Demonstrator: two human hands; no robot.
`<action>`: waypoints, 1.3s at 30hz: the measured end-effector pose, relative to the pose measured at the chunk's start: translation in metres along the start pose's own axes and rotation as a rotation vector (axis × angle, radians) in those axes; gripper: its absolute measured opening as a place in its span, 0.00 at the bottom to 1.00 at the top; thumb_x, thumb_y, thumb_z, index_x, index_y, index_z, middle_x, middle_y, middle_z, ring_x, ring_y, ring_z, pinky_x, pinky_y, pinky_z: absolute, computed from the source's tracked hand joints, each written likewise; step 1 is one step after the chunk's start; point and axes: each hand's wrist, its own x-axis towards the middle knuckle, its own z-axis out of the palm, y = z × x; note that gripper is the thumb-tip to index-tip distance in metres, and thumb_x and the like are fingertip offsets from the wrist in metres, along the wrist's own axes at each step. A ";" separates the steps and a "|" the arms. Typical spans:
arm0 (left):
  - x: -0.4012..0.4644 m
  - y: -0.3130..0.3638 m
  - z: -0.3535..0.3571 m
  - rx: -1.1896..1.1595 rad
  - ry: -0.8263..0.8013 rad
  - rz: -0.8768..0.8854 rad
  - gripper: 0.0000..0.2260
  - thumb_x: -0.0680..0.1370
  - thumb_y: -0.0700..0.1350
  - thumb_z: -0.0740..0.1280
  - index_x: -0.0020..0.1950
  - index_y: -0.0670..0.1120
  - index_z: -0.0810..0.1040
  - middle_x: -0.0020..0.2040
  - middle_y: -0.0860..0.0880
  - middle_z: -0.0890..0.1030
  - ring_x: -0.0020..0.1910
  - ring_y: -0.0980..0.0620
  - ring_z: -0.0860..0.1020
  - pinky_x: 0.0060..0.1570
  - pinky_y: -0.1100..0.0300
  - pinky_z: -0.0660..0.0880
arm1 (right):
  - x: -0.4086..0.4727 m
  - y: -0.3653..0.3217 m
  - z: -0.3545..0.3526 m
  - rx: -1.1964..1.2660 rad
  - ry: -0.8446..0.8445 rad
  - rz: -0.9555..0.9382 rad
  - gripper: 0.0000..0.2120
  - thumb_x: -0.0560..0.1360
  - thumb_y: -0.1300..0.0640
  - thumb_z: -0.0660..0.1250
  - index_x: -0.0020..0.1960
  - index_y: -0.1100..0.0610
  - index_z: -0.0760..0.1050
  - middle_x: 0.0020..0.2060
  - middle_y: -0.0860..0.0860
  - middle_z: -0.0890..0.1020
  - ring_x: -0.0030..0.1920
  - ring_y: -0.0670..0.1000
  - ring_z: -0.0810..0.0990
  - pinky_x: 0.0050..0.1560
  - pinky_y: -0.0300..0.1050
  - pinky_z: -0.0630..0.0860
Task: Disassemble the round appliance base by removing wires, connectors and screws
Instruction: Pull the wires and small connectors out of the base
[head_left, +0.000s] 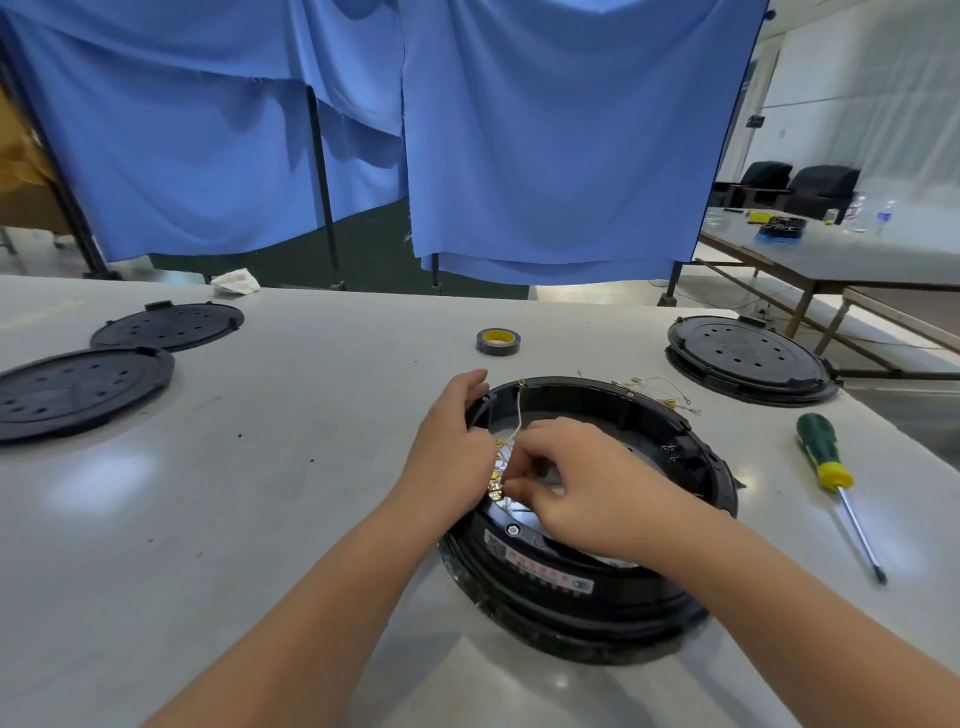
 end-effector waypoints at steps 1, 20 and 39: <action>0.000 0.000 0.000 0.001 -0.001 0.002 0.31 0.72 0.28 0.56 0.71 0.51 0.66 0.69 0.51 0.72 0.61 0.59 0.69 0.55 0.65 0.66 | 0.000 -0.001 0.000 0.000 -0.002 0.002 0.13 0.72 0.58 0.68 0.34 0.45 0.70 0.36 0.45 0.76 0.40 0.47 0.75 0.45 0.47 0.74; -0.003 0.005 0.000 0.035 -0.034 0.022 0.31 0.73 0.28 0.54 0.73 0.51 0.62 0.70 0.49 0.69 0.59 0.57 0.68 0.55 0.65 0.64 | -0.005 0.004 -0.004 0.072 0.007 0.016 0.03 0.73 0.57 0.70 0.44 0.52 0.82 0.39 0.45 0.79 0.41 0.45 0.76 0.46 0.46 0.75; 0.006 -0.006 -0.004 0.047 -0.034 0.047 0.26 0.73 0.29 0.56 0.66 0.50 0.71 0.60 0.55 0.75 0.59 0.59 0.72 0.55 0.66 0.65 | 0.000 0.025 -0.068 0.403 0.266 0.204 0.02 0.72 0.54 0.72 0.41 0.49 0.83 0.38 0.48 0.85 0.39 0.49 0.82 0.44 0.39 0.78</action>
